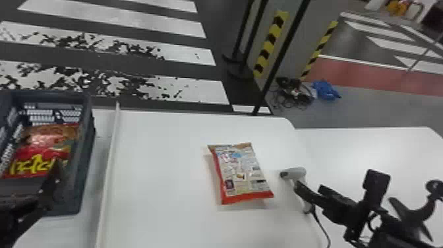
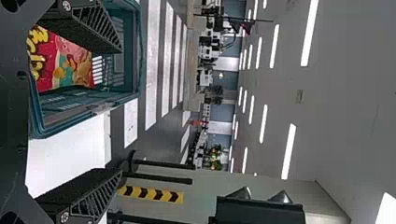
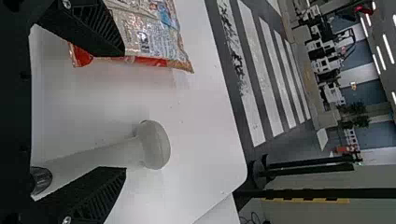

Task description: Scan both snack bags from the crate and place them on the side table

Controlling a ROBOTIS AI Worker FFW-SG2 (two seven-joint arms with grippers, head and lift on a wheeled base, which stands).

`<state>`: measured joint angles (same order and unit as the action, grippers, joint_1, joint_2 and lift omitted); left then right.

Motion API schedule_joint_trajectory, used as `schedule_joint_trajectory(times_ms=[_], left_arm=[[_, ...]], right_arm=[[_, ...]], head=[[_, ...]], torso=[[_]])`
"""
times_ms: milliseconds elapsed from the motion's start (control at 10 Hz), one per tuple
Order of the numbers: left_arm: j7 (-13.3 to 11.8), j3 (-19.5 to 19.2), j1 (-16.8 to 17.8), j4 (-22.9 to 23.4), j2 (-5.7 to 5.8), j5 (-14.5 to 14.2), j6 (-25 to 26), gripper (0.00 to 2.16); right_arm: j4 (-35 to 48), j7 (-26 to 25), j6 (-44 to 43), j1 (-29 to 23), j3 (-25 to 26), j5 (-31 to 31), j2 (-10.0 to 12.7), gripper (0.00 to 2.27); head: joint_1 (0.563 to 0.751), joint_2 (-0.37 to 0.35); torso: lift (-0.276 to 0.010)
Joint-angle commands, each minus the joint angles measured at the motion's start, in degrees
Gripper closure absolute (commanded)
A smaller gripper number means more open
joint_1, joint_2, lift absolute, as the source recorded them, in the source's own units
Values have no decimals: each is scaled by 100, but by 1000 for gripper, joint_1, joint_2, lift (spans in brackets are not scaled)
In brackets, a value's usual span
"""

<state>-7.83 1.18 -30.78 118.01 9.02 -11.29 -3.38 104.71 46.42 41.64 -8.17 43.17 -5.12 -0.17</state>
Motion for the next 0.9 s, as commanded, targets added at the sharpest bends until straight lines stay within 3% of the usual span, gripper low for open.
schedule_joint_trajectory(times_ms=[0, 800], left_arm=[[0, 49, 37, -94, -23, 39, 0, 90], [0, 58, 72, -147, -23, 74, 18, 90]], right_arm=[[-338, 7, -72, 88, -28, -50, 23, 53], [-1348, 25, -1197, 615, -98, -929, -193, 53]], head=[[695, -350], [695, -350]], torso=[[-98], [-98]])
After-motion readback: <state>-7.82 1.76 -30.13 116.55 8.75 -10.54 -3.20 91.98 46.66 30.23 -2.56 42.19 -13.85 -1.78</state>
